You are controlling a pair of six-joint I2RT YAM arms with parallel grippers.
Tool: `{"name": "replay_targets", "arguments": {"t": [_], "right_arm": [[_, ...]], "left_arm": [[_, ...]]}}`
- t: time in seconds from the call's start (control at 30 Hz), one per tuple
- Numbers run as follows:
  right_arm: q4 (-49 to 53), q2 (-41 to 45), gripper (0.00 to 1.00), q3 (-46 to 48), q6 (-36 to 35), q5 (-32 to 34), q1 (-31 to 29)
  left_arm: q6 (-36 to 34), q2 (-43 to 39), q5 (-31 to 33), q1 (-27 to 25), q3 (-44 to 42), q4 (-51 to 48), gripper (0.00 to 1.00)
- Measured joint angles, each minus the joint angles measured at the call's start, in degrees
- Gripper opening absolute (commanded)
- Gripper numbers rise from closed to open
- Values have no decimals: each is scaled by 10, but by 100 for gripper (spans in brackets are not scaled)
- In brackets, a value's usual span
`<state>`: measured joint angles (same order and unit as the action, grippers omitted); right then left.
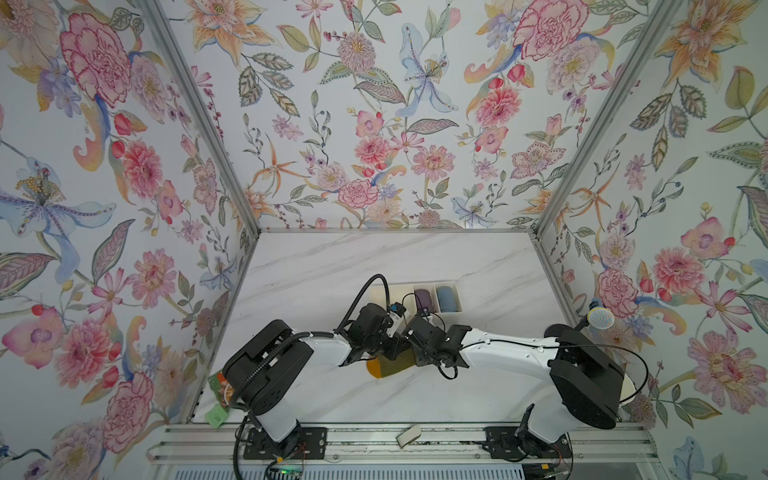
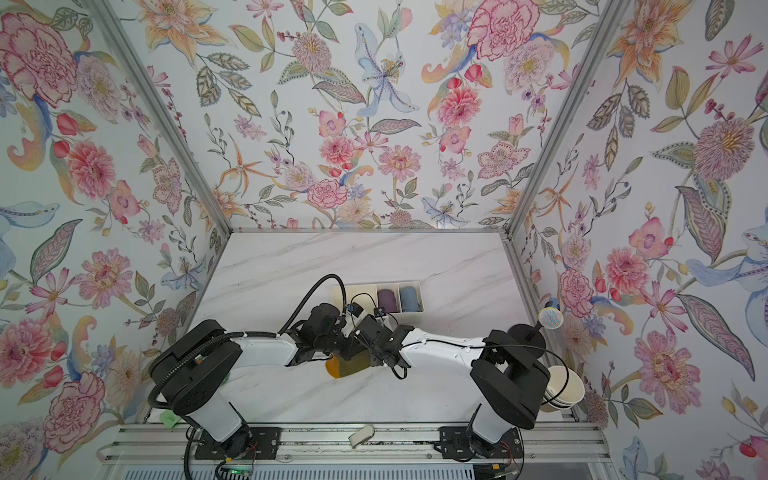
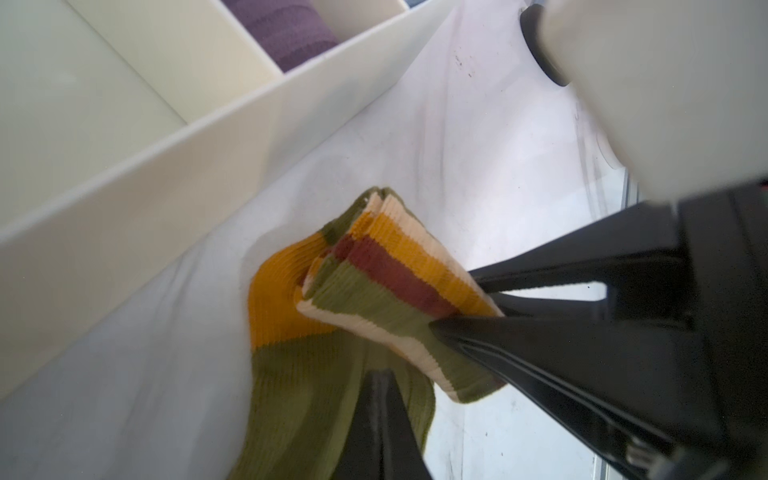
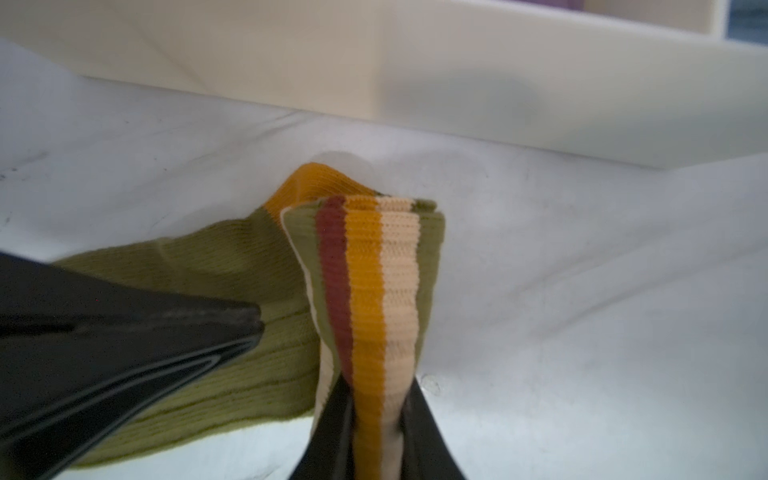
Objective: Roll the socks
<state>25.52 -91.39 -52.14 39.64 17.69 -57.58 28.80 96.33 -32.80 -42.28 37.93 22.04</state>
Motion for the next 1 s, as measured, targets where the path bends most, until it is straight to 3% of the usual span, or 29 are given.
{"name": "replay_targets", "arguments": {"t": [0.47,0.73,1.0], "right_arm": [[-18,0,20,6,-7,-11,0],[-33,0,25,14,-19,-19,0],[-63,33,48,49,-33,-48,17]], "left_arm": [[6,46,2,-9,28,20,0],[6,64,19,-16,45,9,0],[6,74,24,-19,51,7,0]]}}
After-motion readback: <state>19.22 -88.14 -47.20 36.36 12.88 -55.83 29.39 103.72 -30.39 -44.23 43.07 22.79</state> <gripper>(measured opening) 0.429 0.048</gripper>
